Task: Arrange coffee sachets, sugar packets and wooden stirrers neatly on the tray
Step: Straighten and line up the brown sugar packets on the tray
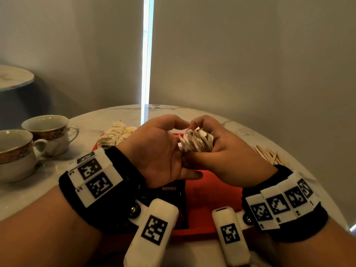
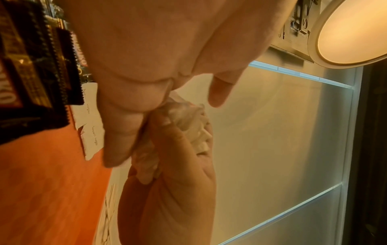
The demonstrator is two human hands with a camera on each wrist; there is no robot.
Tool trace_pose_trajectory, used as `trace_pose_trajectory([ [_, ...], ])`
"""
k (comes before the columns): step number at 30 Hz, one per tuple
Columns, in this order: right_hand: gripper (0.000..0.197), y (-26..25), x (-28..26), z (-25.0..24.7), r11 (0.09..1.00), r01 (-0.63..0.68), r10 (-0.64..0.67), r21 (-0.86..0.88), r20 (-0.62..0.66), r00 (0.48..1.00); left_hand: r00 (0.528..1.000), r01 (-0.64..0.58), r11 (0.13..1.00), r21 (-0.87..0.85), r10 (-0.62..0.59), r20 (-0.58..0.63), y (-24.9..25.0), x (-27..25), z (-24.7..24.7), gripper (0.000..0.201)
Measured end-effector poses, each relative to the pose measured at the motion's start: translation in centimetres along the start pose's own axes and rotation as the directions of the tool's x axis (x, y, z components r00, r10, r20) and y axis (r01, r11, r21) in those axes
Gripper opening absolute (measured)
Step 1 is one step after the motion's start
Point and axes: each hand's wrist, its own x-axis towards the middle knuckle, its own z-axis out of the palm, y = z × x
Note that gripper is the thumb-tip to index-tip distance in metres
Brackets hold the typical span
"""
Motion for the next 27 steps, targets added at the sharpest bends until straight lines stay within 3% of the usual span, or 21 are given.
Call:
trace_pose_trajectory([
  [3, 0.048, -0.2, -0.2, 0.3, 0.999, 0.045, -0.045, -0.01, 0.013, 0.999, 0.999, -0.027, 0.999, 0.037, 0.028, -0.021, 0.0, -0.2, 0.3, 0.057],
  [8, 0.066, -0.5, -0.2, 0.8, 0.997, 0.064, -0.059, -0.047, 0.084, 0.995, 0.994, -0.088, 0.994, 0.068, 0.092, -0.059, -0.5, -0.2, 0.9, 0.033],
  [14, 0.038, -0.1, -0.1, 1.0, 0.994, 0.072, -0.074, 0.079, 0.019, 0.997, 0.99, -0.103, 0.993, 0.064, 0.109, -0.085, -0.7, -0.1, 1.1, 0.035],
  [20, 0.045, 0.1, 0.0, 0.8, 0.989, 0.071, -0.073, 0.127, 0.011, 0.997, 0.992, -0.083, 0.996, 0.041, 0.087, -0.09, -0.5, -0.2, 0.8, 0.048],
  [23, 0.048, 0.1, 0.0, 0.7, 0.989, 0.066, -0.069, 0.132, 0.018, 0.997, 0.995, -0.066, 0.997, 0.034, 0.068, -0.07, -0.6, -0.1, 0.6, 0.032],
  [27, 0.043, -0.3, -0.1, 0.8, 0.989, 0.045, -0.047, 0.14, 0.014, 0.999, 0.993, -0.081, 0.996, 0.037, 0.084, -0.083, -1.1, 0.2, 0.8, 0.027],
])
